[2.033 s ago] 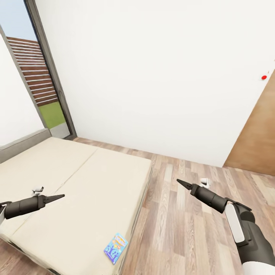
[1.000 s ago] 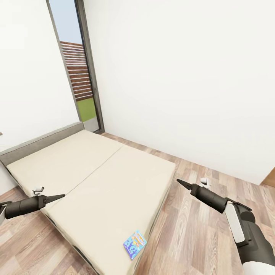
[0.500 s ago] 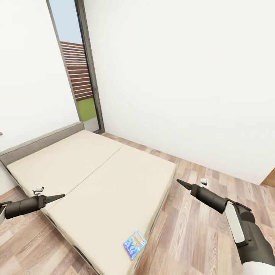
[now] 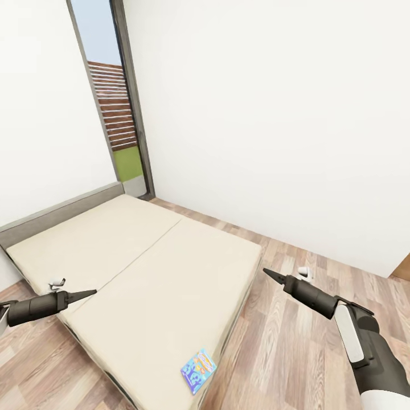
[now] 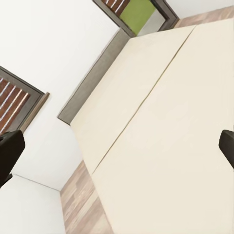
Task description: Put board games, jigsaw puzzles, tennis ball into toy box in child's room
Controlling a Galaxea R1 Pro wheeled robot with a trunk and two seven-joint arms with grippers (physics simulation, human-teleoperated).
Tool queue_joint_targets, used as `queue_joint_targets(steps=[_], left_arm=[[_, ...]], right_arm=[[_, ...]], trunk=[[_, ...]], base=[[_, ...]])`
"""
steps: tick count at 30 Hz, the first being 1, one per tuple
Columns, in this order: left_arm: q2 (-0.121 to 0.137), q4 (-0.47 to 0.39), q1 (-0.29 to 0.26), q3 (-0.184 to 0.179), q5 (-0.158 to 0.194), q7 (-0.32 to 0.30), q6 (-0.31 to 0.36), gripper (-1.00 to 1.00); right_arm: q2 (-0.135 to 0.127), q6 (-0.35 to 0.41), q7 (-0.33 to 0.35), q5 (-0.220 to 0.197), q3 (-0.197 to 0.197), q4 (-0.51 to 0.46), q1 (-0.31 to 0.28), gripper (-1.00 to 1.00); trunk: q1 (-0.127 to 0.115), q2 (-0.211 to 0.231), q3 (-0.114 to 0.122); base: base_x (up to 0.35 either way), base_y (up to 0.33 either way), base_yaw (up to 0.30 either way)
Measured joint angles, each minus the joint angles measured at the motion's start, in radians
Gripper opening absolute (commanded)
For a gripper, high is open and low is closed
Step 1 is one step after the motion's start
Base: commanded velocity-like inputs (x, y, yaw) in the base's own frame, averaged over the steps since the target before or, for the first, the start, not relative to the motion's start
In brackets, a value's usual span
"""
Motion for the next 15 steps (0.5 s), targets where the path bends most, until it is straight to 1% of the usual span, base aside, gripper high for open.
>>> queue_joint_targets(steps=[9, 12, 15], left_arm=[[0.0, 0.0, 0.0, 0.0, 0.0, 0.0, 0.0, 1.0], [0.0, 0.0, 0.0, 0.0, 0.001, 0.0, 0.0, 1.0], [0.0, 0.0, 0.0, -0.001, 0.001, 0.0, 0.0, 1.0]], right_arm=[[0.001, 0.0, 0.0, 0.001, 0.0, 0.0, 0.0, 1.0], [0.0, 0.0, -0.001, 0.001, 0.001, 0.0, 0.0, 1.0], [0.001, 0.0, -0.001, 0.001, 0.001, 0.0, 0.0, 1.0]], trunk=[[0.0, 0.0, 0.0], [0.0, 0.0, 0.0], [0.0, 0.0, 0.0]], base=[[0.045, -0.049, 0.009], [0.01, -0.011, 0.143], [0.005, -0.017, 0.212]])
